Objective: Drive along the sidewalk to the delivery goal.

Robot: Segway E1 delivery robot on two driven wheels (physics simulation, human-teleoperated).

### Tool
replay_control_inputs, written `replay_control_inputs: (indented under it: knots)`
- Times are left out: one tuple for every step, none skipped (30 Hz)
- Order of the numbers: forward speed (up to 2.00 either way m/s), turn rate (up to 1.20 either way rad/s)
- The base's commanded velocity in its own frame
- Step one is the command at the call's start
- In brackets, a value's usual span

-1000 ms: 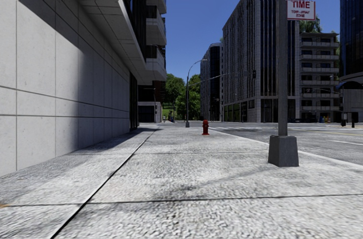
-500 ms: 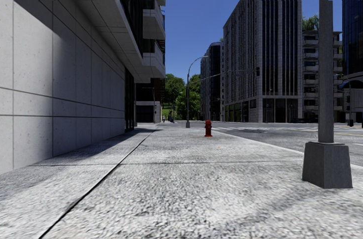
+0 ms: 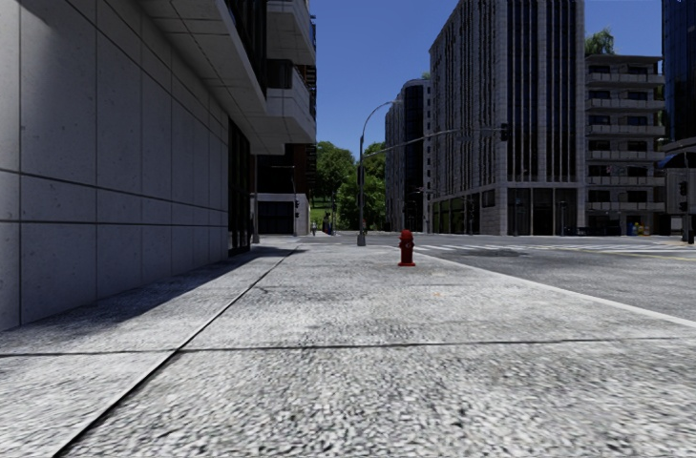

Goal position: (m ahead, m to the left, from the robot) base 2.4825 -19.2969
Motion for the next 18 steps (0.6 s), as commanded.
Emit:
replay_control_inputs:
  knots:
    - [2.00,0.00]
    - [2.00,0.00]
    - [2.00,0.00]
    - [2.00,0.00]
    - [2.00,0.00]
    - [2.00,0.00]
    - [2.00,0.00]
    - [2.00,0.00]
    - [2.00,0.00]
    - [2.00,0.00]
    - [2.00,0.00]
    - [2.00,0.00]
    - [2.00,0.00]
    - [2.00,0.00]
    - [2.00,0.00]
    - [2.00,0.00]
    - [2.00,0.00]
    - [2.00,0.00]
